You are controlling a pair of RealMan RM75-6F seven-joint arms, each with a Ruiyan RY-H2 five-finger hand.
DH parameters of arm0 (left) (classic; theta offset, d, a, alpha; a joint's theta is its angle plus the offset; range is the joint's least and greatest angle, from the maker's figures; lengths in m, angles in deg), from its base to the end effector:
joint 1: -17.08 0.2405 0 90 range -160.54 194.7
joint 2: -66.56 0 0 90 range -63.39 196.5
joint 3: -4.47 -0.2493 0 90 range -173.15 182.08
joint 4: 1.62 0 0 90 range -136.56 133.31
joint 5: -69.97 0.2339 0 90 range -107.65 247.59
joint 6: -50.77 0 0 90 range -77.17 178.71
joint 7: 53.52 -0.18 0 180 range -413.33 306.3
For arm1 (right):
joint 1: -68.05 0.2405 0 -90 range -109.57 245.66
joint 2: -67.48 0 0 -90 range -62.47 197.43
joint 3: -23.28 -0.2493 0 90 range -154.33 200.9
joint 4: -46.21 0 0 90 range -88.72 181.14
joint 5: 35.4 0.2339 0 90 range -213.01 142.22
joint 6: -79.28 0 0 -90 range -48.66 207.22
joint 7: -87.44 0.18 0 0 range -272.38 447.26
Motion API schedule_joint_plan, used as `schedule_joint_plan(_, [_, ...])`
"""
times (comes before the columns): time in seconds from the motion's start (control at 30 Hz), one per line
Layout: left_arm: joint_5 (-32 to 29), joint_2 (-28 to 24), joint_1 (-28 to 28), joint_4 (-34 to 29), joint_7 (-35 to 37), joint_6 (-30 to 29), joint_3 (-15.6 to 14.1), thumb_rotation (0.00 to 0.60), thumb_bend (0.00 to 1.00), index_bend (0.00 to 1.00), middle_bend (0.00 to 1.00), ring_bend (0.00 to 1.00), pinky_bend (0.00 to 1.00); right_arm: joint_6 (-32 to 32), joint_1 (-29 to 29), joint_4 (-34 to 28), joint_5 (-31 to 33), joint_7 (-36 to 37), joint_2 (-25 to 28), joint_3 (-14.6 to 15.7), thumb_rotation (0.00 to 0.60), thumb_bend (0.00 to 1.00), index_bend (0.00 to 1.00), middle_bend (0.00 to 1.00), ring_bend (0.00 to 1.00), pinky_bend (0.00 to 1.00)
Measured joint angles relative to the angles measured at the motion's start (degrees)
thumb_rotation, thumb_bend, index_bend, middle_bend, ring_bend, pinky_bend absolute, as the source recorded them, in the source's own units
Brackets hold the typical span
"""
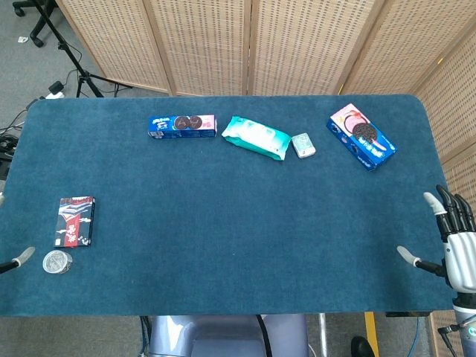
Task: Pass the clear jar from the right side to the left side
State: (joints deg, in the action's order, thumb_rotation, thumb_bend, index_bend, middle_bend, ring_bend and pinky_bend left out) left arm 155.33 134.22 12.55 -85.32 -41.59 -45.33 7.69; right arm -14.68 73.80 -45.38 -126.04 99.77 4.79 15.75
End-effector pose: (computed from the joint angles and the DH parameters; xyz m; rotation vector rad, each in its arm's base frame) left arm -0.3262 0.2165 0.1633 -1.2250 -0.8346 -1.1198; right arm -0.2819 -0.2364 0.1771 1.2857 -0.8117 1.2539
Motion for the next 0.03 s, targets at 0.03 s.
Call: schedule_joint_plan(0.03, [-0.28, -0.35, -0.07, -2.03, -1.27, 0.16, 0.28, 0.6, 0.0, 0.0, 0.0, 0.0, 0.0, -0.17, -0.03, 0.13, 0.03, -0.26, -0.2, -0.08, 0.6, 0.0, 0.07, 0.0, 0.0, 0.0])
